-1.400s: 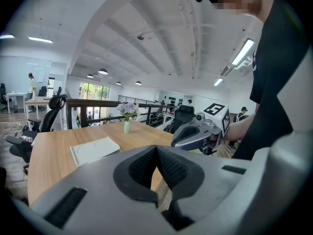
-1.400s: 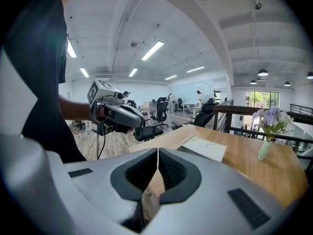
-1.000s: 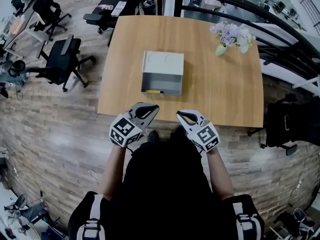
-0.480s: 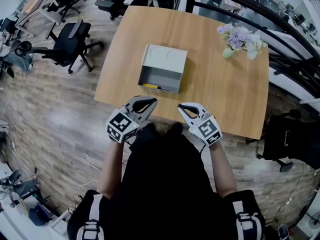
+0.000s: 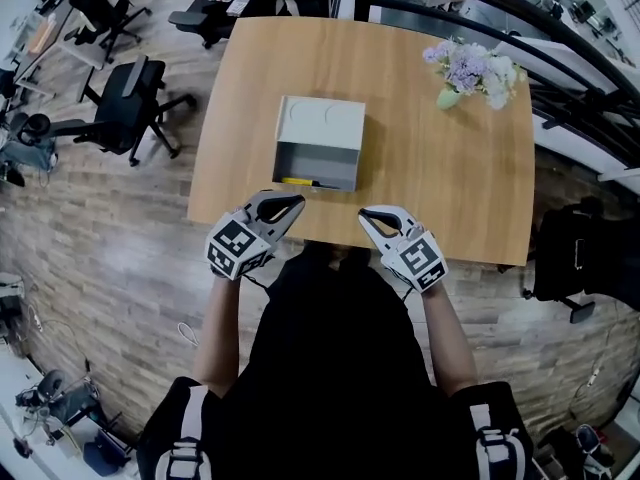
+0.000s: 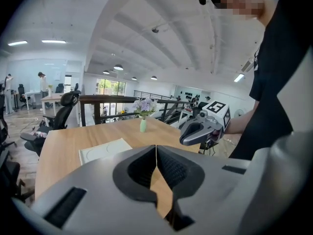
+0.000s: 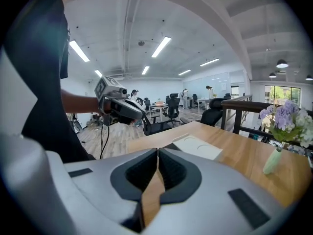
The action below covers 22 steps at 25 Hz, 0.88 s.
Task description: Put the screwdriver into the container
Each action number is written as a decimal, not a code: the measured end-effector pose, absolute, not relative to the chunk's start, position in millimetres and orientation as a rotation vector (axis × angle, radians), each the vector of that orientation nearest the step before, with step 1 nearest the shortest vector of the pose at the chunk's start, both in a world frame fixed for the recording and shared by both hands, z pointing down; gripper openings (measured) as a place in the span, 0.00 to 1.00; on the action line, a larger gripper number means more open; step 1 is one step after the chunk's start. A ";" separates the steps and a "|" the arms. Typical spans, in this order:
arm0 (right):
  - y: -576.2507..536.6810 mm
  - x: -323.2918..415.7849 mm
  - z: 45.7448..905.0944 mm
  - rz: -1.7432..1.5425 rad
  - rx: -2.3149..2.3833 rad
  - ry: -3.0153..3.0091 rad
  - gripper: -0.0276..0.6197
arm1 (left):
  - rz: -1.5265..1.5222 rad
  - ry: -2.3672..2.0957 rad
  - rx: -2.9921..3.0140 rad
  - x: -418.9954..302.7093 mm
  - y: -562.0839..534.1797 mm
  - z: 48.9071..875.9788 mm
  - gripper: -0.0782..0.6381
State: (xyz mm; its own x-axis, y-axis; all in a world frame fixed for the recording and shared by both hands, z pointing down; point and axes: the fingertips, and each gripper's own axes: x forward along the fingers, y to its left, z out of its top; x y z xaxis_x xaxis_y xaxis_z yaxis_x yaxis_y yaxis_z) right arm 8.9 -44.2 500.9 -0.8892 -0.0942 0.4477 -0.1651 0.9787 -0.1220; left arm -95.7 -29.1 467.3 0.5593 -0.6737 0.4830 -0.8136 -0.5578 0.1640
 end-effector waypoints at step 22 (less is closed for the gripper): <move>-14.6 -76.5 539.6 0.364 0.429 -2.506 0.08 | 1.155 -0.413 2.542 -166.8 -64.0 602.7 0.27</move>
State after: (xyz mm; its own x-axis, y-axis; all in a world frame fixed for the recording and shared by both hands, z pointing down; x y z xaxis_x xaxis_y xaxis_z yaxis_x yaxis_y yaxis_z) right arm -76.5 -14.6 539.6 -0.7887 -0.2229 0.5729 -0.3769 0.9116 -0.1641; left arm -166.8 -64.0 602.7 0.6320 -0.1289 0.7642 -0.3854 -0.9078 0.1656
